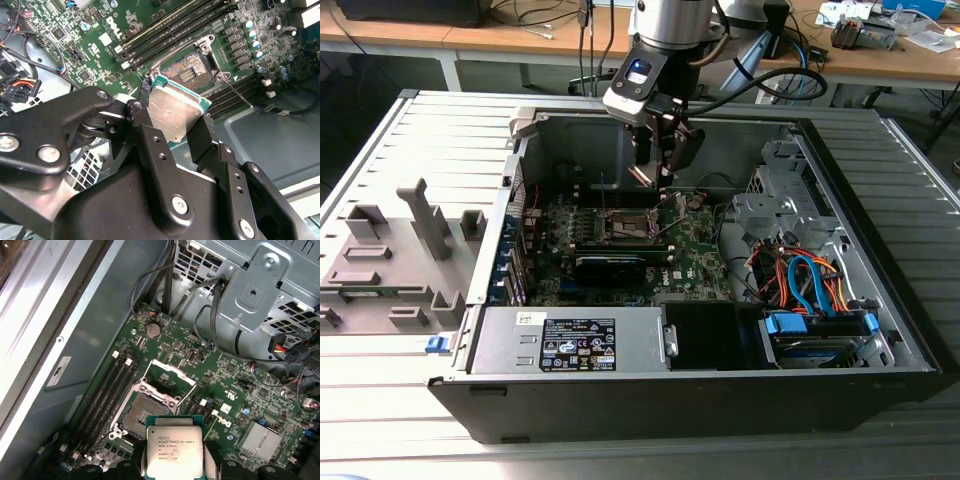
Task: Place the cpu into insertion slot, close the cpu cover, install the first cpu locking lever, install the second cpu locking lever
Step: 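Place the cpu into insertion slot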
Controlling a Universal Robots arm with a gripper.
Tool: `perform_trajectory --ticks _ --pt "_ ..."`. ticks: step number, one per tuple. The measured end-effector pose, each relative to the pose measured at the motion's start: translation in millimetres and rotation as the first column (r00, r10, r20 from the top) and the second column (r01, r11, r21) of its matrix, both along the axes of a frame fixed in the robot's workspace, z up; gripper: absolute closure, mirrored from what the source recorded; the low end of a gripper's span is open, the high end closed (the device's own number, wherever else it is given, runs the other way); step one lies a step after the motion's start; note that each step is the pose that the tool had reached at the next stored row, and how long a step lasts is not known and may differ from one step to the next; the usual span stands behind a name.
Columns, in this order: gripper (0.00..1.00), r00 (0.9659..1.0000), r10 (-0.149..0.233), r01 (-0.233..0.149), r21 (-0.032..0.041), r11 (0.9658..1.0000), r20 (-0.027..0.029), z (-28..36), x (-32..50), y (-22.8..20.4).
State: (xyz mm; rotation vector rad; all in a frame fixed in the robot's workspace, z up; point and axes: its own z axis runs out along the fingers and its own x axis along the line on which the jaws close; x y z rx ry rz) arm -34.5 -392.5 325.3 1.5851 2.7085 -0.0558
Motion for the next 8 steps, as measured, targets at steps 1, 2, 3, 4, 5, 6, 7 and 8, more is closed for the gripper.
perform_trajectory --ticks 1,2,3,4,5,6,7,8 --pt "0.45 1.0 -0.002 0.002 0.0 1.0 0.0 0.0 0.0 0.0" --pt "0.45 1.0 -0.005 0.005 0.0 1.0 0.0 -0.1 0.0 0.0" --pt "0.45 1.0 -0.01 0.01 0.0 1.0 0.0 -0.2 0.0 0.0" --pt "0.45 0.9999 -0.013 0.013 0.0 0.9999 0.0 -0.2 0.0 0.0" --pt "0.45 0.9998 -0.018 0.018 0.0 0.9998 0.0 -0.3 0.0 0.0" --pt "0.45 0.9997 -0.024 0.024 0.0 0.9997 0.0 -0.3 0.0 0.0" --pt "0.45 0.9996 -0.029 0.029 0.0 0.9996 0.0 -0.4 0.0 0.0" --pt "0.45 0.9995 -0.031 0.031 0.0 0.9995 0.0 -0.4 0.0 0.0"
